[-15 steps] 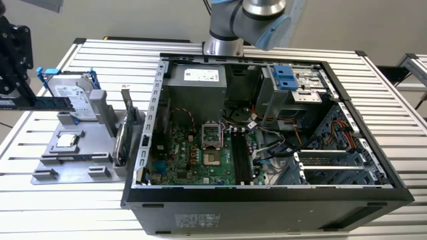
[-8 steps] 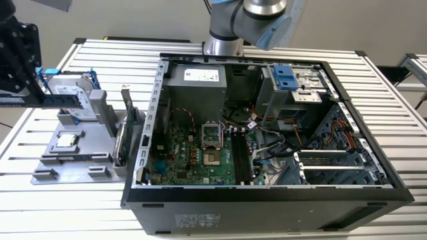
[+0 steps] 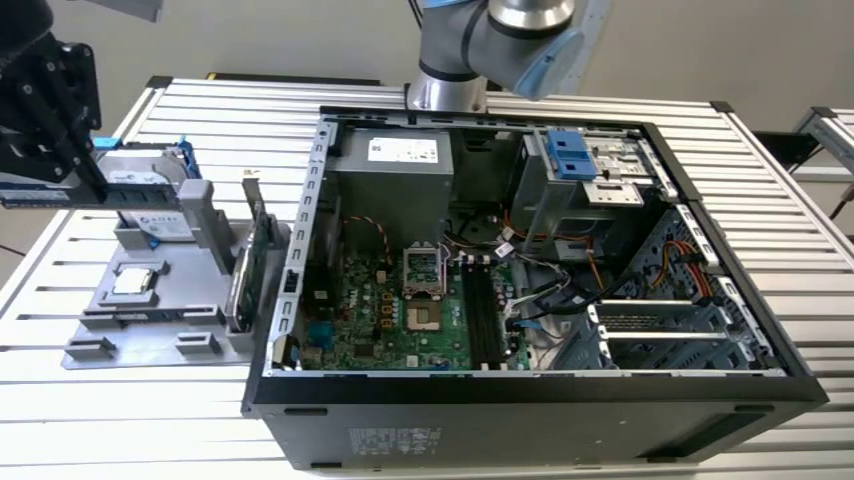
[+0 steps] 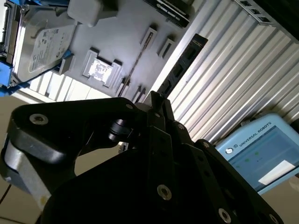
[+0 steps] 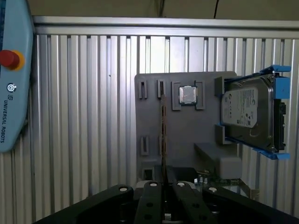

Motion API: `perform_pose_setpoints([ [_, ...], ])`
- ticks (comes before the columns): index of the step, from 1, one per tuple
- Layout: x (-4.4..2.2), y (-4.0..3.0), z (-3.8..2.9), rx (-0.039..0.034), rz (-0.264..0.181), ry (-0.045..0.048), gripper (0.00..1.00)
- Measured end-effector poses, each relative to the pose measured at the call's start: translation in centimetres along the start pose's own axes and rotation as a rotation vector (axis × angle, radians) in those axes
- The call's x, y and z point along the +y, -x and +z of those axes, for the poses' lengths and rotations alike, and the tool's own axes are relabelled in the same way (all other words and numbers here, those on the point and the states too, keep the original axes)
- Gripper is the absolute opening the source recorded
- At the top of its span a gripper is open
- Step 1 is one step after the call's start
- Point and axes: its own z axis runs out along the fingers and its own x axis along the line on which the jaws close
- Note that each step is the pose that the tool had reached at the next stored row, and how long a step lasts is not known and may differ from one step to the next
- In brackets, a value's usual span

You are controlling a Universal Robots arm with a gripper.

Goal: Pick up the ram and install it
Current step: 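Pick up the ram and move it above insertion slot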

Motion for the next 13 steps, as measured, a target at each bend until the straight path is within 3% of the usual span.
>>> perform_pose_setpoints([
  [13, -1.54, 0.00, -0.01, 0.0000, 0.000, 0.0000, 0.00],
])
